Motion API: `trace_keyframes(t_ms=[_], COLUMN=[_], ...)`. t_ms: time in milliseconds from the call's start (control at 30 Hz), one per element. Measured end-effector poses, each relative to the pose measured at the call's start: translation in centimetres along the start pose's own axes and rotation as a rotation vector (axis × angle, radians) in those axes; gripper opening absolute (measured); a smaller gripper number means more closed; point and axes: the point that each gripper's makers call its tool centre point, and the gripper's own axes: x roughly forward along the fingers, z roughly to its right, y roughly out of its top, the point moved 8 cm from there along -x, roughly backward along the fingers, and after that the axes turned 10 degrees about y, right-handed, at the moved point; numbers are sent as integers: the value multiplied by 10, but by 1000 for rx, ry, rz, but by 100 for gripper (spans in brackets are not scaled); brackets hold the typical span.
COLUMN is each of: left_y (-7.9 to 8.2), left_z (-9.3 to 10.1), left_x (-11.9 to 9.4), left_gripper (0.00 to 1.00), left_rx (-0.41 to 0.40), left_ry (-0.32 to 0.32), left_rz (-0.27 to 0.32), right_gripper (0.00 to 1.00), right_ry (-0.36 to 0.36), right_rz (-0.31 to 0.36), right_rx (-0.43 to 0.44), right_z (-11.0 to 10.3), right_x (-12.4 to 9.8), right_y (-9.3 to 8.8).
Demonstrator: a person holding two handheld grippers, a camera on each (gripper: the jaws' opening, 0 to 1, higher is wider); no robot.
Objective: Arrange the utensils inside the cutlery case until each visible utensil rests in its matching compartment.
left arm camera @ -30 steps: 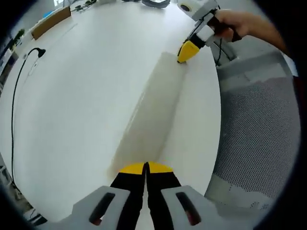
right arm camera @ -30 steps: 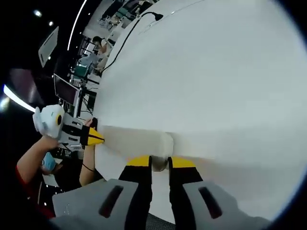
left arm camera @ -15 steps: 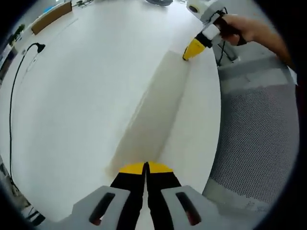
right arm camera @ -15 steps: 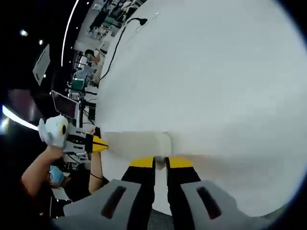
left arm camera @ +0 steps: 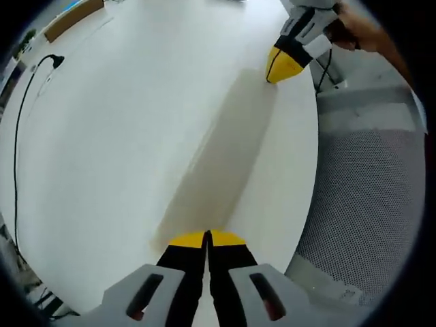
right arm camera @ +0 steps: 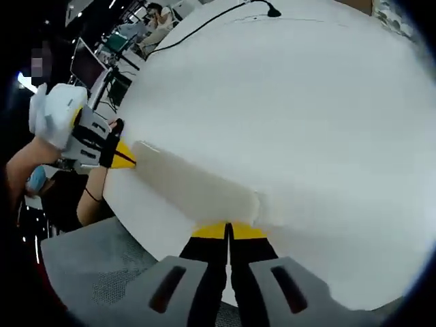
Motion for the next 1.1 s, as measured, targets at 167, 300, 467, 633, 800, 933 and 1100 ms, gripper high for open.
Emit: trace_keyframes(t_ms=[167, 300, 467, 633, 800, 933, 1100], left_y=[-1, -2, -3, -2, 0, -3, -13], left_z=[0, -2, -3, -2, -3, -4, 5], left_x=[0, -1, 0, 0, 1, 0, 0], left_gripper=[0, 0, 0, 0, 0, 0, 0], left_rx=[-1, -31, -43, -27, -28, -55, -200], left_ry=[9, -9, -30, -32, -46, -52, -143], left_rz=[6, 16, 25, 12, -10, 3, -5], right_gripper=[0, 0, 0, 0, 0, 0, 0], right_ry=[-101, -148, -145, -170, -143, -157, -110], right_rz=[-154, -216, -192, -192, -166, -175, -105], right_rx=[-104, -154, -187, -213, -234, -320, -242], right_z=[-14, -21, -19, -21, -18, -20, -16], right_x=[6, 10, 8, 10, 9, 11, 10], right_y=[6, 10, 5, 6, 2, 3, 6])
